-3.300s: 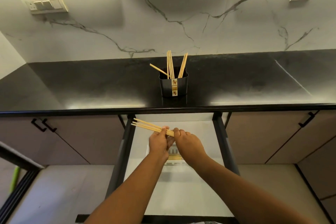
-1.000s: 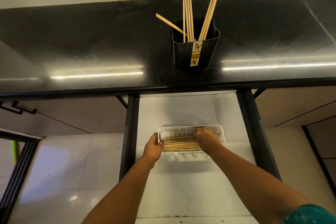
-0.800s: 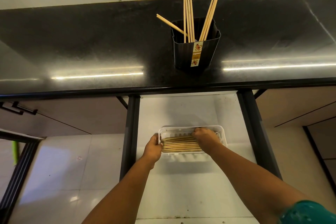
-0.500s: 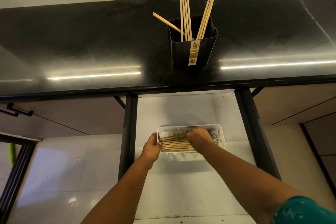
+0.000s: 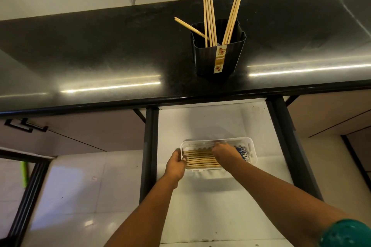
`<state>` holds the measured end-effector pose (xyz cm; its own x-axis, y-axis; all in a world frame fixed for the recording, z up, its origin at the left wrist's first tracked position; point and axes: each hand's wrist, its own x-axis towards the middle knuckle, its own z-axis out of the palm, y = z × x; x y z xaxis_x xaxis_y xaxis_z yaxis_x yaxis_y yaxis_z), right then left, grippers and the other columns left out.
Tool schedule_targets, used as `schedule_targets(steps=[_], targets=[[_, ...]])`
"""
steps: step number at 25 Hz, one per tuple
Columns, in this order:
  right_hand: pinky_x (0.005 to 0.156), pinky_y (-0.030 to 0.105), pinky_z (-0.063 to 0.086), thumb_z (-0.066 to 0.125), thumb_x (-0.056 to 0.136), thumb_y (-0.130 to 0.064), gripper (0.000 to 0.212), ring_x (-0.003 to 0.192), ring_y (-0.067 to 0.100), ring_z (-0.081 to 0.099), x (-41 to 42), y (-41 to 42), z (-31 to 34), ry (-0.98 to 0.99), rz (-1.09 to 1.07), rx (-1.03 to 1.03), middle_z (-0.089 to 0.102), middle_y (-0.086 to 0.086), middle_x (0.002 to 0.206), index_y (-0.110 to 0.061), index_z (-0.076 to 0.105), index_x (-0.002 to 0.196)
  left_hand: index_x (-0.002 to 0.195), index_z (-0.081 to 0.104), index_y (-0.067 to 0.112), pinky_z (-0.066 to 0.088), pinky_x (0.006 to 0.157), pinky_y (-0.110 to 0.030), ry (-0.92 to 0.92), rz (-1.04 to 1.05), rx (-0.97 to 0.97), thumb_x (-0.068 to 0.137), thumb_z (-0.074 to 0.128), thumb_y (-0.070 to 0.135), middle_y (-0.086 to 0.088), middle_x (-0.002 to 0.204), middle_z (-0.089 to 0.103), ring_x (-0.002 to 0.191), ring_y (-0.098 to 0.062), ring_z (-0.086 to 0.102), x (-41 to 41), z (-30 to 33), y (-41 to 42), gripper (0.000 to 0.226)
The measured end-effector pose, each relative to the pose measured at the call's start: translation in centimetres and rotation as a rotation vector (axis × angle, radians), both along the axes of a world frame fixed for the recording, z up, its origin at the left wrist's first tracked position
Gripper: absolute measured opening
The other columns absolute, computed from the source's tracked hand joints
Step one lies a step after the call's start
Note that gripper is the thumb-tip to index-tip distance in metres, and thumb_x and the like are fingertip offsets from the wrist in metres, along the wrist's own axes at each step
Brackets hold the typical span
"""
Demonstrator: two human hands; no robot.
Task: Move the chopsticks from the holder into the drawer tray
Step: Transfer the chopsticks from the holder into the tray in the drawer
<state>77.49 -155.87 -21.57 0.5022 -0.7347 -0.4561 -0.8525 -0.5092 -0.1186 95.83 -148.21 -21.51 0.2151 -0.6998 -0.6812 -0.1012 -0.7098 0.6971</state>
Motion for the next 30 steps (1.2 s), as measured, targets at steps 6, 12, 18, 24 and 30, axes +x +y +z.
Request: schedule_targets(steps=[6,12,18,24,30], targets=[[0.081,0.040,0.053,0.048,0.093,-0.003,0.027,0.102,0.030,0.063,-0.7,0.1,0.3,-0.021,0.029,-0.077,0.065,0.012,0.114,-0.007,0.062,0.116,0.130,0.045,0.028,0.050,0.082,-0.027,-0.003,-0.019,-0.008,0.099,0.046,0.018,0.001,0.121,0.057,0.103,-0.016,0.055,0.2,-0.2,0.0,0.033],[0.089,0.039,0.052,0.047,0.093,-0.004,0.035,0.107,0.027,0.061,-1.6,0.6,1.4,-0.093,-0.091,-0.041,0.061,0.009,0.121,-0.016,0.056,0.125,0.130,0.046,0.026,0.047,0.080,-0.025,-0.054,-0.030,-0.025,0.096,0.051,0.019,-0.003,0.126,0.058,0.099,-0.014,0.054,0.0,0.6,0.3,0.035],[0.115,0.048,0.024,0.024,0.099,-0.053,0.066,0.142,0.031,0.029,-3.5,2.5,2.0,-0.020,-0.283,0.286,0.027,0.013,0.156,-0.011,0.022,0.150,0.143,0.032,0.019,0.042,0.101,-0.039,-0.300,-0.137,-0.070,0.095,0.053,0.028,-0.008,0.147,0.042,0.125,-0.025,0.047,-1.1,2.3,1.6,0.054],[0.119,0.052,0.006,0.008,0.089,-0.071,0.084,0.149,0.025,0.008,-3.6,3.7,1.1,-0.015,-0.329,0.269,0.007,0.004,0.162,-0.016,0.003,0.153,0.152,0.004,0.020,-0.006,0.115,-0.036,-0.913,-0.735,-0.347,0.096,0.023,0.055,-0.001,0.161,0.004,0.148,-0.022,0.002,-3.5,1.5,3.7,0.069],[0.109,0.043,0.039,0.016,0.090,-0.069,0.079,0.128,0.029,0.049,-4.8,4.1,1.9,-0.200,-0.427,0.196,0.050,0.009,0.142,-0.016,0.039,0.143,0.152,0.003,0.014,-0.006,0.114,-0.034,-0.896,-0.900,-0.224,0.095,0.019,0.058,-0.005,0.161,0.001,0.148,-0.022,-0.002,-4.0,1.0,2.4,0.074]])
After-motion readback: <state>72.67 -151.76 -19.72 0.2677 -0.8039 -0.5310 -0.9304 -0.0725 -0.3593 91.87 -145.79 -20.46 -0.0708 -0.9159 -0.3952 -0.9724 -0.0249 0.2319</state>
